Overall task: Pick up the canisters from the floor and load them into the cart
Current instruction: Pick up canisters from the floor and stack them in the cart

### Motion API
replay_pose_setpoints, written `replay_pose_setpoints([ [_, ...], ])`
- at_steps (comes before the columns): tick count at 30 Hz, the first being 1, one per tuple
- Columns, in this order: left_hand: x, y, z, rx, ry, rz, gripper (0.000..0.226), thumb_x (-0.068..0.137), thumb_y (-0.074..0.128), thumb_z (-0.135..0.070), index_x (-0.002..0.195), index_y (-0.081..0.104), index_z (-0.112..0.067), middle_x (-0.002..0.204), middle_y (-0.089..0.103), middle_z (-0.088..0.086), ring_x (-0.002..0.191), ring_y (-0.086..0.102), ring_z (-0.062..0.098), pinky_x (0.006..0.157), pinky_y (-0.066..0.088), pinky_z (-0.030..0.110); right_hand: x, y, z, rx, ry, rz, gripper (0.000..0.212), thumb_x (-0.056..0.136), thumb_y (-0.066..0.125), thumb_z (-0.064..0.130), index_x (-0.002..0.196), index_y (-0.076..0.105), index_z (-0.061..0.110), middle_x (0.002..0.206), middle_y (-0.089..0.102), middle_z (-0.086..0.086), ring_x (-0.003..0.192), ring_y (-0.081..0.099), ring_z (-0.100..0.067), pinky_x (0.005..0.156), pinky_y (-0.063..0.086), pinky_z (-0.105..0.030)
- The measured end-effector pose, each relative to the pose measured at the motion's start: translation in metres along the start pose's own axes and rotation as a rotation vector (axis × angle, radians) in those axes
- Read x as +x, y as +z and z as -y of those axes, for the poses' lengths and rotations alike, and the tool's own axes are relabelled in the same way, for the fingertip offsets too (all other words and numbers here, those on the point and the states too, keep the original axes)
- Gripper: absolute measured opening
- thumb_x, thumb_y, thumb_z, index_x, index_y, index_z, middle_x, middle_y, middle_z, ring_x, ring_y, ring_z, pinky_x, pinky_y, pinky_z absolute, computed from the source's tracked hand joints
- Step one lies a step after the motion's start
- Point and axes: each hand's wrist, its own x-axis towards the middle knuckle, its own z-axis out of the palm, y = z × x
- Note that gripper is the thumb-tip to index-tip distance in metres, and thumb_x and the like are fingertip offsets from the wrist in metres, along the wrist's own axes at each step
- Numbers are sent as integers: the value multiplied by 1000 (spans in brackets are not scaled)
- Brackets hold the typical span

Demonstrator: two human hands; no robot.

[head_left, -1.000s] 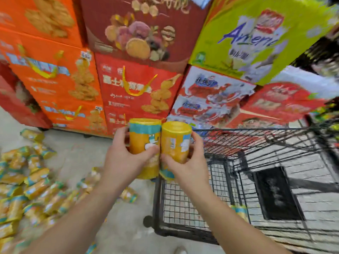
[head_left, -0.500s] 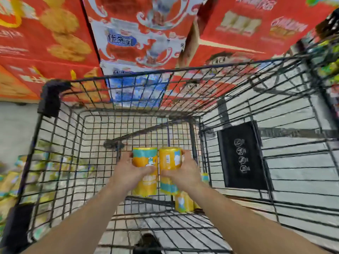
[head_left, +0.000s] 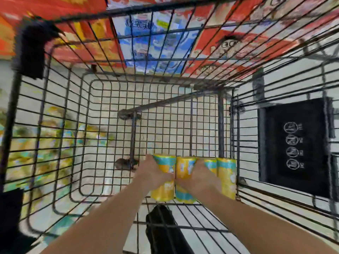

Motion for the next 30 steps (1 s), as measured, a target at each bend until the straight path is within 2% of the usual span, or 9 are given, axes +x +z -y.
replay_pose_setpoints([
  [5, 0, 2, -1, -91, 10, 57, 72, 63, 85, -45, 113, 44, -13, 99, 60, 0, 89, 61, 18, 69, 50, 30, 2, -4, -2, -10, 41, 23, 106, 67, 68, 73, 143, 24, 13, 109, 66, 3, 101, 67, -21, 81, 51, -34],
  [8, 0, -3, 0, -90, 5, 87, 65, 72, 78, -37, 121, 45, -10, 95, 60, 3, 81, 61, 19, 60, 50, 28, -2, -8, -6, 3, 33, 42, 90, 68, 70, 71, 130, 32, 17, 101, 64, 6, 99, 67, -20, 76, 48, -32],
  [10, -5, -10, -1, -73, 13, 82, 75, 75, 75, -36, 135, 40, -8, 112, 60, 7, 96, 61, 21, 71, 51, 29, -7, -14, -7, 2, 28, 30, 82, 71, 72, 65, 126, 34, 17, 97, 61, 5, 98, 66, -21, 80, 51, -33],
  [12, -13, -24, -4, -78, 43, 33, 83, 77, 74, -40, 143, 34, -8, 127, 56, 10, 111, 58, 23, 81, 48, 28, -15, -25, -1, -6, 7, -22, 86, 76, 70, 60, 137, 29, 15, 104, 60, 2, 100, 64, -21, 80, 51, -34],
  [15, -35, -58, -10, -156, 141, -74, 75, 76, 73, -48, 135, 42, -14, 123, 60, 8, 110, 59, 25, 86, 48, 30, -34, -48, 20, -3, -107, -189, 75, 81, 65, 58, 136, 32, 18, 112, 61, 1, 102, 61, -23, 79, 51, -35],
  [18, -71, -110, -14, -278, 276, -206, 66, 74, 73, -51, 127, 46, -20, 114, 61, 1, 101, 61, 20, 90, 52, 36, -62, -73, 59, 94, -275, -342, 68, 82, 65, 58, 132, 39, 22, 122, 61, 3, 109, 61, -20, 83, 50, -36],
  [23, -140, -205, 9, -506, 540, -405, 55, 70, 78, -46, 114, 51, -27, 98, 62, -6, 85, 63, 12, 84, 53, 35, -136, -93, 154, 341, -576, -526, 57, 79, 74, 48, 123, 49, 21, 101, 61, 6, 92, 61, -16, 81, 52, -38],
  [26, -178, -265, 51, -606, 633, -512, 49, 69, 79, -43, 108, 51, -33, 93, 61, -9, 82, 63, 9, 74, 51, 24, -191, -86, 221, 418, -711, -561, 55, 79, 76, 47, 121, 49, 24, 100, 61, 9, 89, 61, -11, 81, 53, -38],
  [30, -216, -344, 145, -697, 663, -644, 44, 68, 73, -44, 106, 52, -37, 93, 61, -12, 85, 63, 10, 71, 50, 28, -262, -53, 313, 485, -847, -551, 45, 80, 76, 34, 115, 49, 28, 98, 61, 7, 90, 62, -12, 78, 53, -35],
])
